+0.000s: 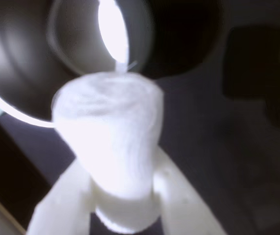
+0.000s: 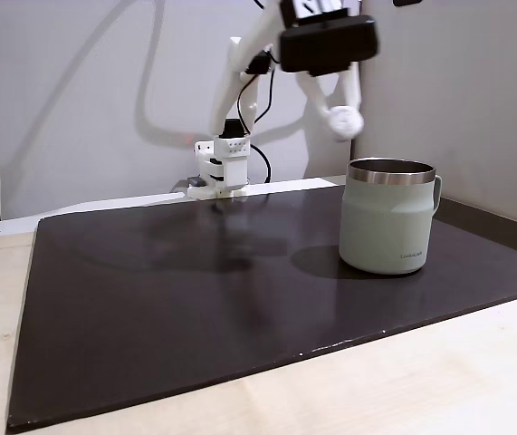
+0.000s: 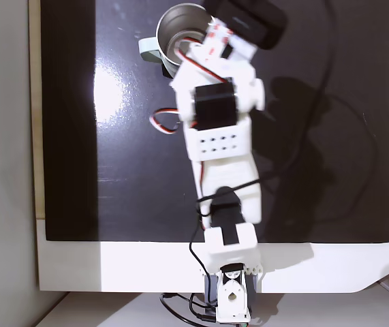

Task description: Grasp a gauze and put it in the cup.

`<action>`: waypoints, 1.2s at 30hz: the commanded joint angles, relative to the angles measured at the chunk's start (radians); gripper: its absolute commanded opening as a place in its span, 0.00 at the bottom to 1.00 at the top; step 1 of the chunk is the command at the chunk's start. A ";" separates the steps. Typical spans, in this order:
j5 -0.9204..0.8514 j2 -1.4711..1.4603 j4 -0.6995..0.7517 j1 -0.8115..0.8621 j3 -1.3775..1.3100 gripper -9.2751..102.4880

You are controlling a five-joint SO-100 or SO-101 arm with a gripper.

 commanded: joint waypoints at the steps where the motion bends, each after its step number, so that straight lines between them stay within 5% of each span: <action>1: 0.028 -0.038 0.003 -0.043 -0.156 0.09; 21: 0.084 -0.245 0.000 -0.087 -0.413 0.11; 29: 0.101 -0.252 0.005 -0.066 -0.433 0.42; 36: 0.124 -0.256 0.005 -0.046 -0.431 0.45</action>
